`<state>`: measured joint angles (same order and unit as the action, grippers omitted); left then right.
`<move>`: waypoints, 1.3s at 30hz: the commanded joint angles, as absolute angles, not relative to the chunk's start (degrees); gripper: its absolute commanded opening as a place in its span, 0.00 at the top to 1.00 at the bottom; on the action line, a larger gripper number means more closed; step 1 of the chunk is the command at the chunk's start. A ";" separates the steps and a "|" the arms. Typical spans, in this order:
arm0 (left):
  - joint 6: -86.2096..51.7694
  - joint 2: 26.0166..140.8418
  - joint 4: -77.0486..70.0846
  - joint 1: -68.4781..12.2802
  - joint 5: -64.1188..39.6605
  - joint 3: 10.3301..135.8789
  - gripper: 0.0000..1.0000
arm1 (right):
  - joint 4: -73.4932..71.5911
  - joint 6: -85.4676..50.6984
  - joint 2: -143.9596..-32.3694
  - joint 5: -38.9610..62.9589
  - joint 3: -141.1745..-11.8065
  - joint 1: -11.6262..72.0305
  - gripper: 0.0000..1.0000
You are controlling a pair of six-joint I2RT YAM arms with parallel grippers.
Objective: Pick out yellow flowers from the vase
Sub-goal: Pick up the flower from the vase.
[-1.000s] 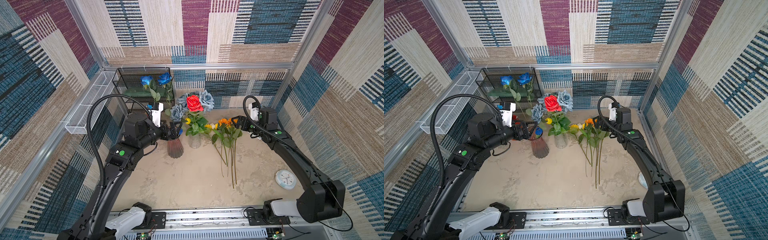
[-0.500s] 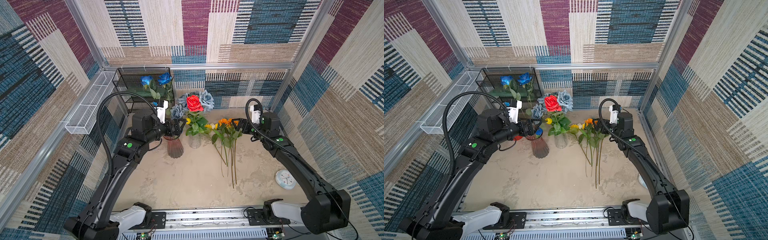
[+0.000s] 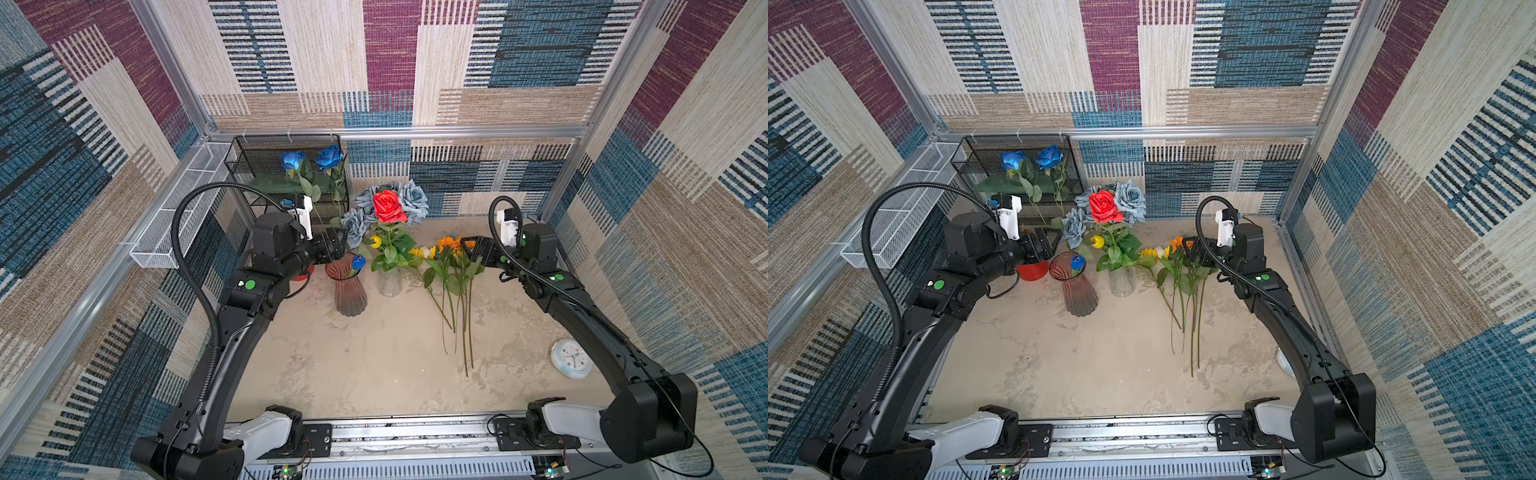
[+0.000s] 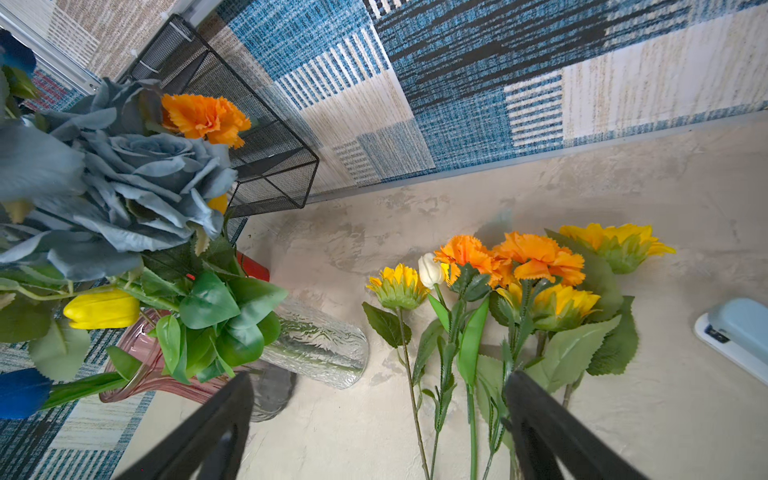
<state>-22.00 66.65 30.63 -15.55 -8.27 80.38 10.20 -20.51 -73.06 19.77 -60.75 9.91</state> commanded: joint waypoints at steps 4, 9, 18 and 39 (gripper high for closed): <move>-26.24 66.82 26.16 -18.81 -8.61 76.85 0.33 | 9.13 -20.83 -73.10 20.93 -60.56 9.96 0.04; -25.31 63.78 19.07 -33.41 6.02 71.21 0.36 | 9.49 -20.84 -73.45 21.45 -60.73 10.02 0.04; -32.68 65.55 6.49 -49.19 30.86 58.53 0.35 | 9.41 -21.18 -73.51 22.52 -60.14 9.96 0.04; -3.82 78.27 -43.24 -49.72 36.45 43.18 0.24 | 9.86 -20.48 -74.61 24.65 -58.91 9.93 0.04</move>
